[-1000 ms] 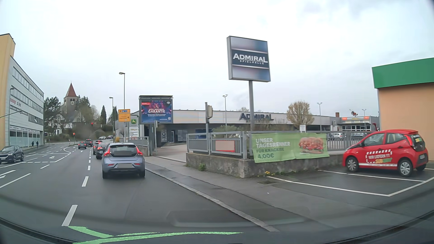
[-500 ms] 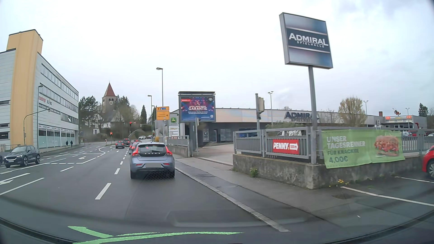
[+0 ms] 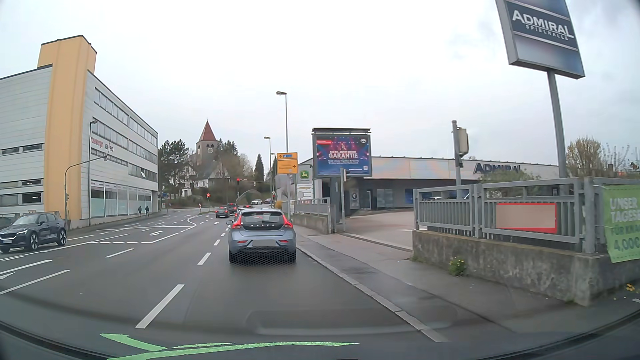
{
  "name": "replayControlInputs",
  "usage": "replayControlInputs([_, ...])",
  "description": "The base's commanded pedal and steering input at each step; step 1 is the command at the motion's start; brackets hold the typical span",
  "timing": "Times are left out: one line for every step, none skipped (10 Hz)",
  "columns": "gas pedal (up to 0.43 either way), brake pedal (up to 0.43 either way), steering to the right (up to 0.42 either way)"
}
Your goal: Follow the waypoints while adhering to traffic rules and regulations
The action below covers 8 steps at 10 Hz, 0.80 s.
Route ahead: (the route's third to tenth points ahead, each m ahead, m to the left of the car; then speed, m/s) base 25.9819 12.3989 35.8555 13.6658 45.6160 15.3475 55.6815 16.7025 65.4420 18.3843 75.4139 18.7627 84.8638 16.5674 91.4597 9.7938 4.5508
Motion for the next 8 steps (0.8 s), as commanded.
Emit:
replayControlInputs([0.000,0.116,-0.180])
replayControlInputs([0.000,0.116,-0.172])
replayControlInputs([0.000,0.116,-0.161])
replayControlInputs([0.000,0.116,-0.151])
replayControlInputs([0.000,0.116,-0.139])
replayControlInputs([0.000,0.116,-0.118])
replayControlInputs([0.000,0.116,-0.098])
replayControlInputs([0.000,0.116,-0.086])
